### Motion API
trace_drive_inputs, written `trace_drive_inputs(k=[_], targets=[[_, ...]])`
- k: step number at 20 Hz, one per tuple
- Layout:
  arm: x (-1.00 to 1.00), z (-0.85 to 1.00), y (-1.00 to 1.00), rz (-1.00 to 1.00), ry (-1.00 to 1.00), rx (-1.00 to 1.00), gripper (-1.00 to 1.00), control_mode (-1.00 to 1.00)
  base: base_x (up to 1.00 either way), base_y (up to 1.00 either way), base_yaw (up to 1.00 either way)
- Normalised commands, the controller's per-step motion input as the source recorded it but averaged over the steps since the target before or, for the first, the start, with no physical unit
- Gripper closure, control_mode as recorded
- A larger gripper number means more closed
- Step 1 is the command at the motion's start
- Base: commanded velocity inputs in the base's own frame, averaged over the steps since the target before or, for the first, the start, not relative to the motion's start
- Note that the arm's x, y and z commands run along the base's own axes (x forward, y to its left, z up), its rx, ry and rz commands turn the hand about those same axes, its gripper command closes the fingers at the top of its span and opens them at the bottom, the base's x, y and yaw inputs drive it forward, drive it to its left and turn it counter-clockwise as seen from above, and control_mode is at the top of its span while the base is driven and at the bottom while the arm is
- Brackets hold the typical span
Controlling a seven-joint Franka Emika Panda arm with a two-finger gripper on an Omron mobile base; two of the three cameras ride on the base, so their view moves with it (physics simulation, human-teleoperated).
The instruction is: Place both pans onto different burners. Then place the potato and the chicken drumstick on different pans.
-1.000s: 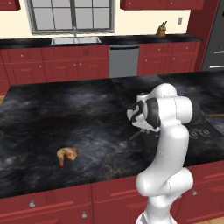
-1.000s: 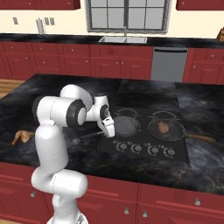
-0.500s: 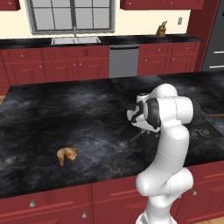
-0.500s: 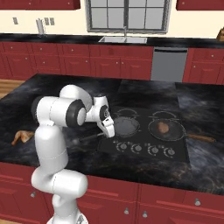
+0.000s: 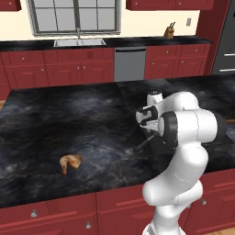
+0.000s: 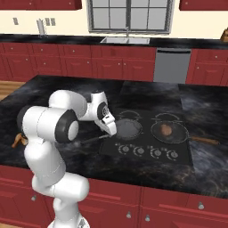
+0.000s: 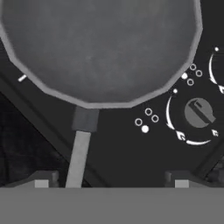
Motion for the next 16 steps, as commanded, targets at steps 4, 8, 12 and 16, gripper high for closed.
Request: trace_drive_inputs(k=[4,8,12,16], targets=[[-0.23,0.57,0.05,0.24,-0.05,0.0,-1.0,-1.0,0.0,0.0,0.0],[-0.14,0.4,0.22,0.3,0.0,0.0,-1.0,-1.0,0.0,0.0,0.0],[-0.29,0.25,0.35,0.27,0.0,0.0,-1.0,-1.0,0.0,0.0,0.0],[-0.45,0.22,0.44,0.23,0.0,0.02,-1.0,-1.0,0.0,0.0,0.0]])
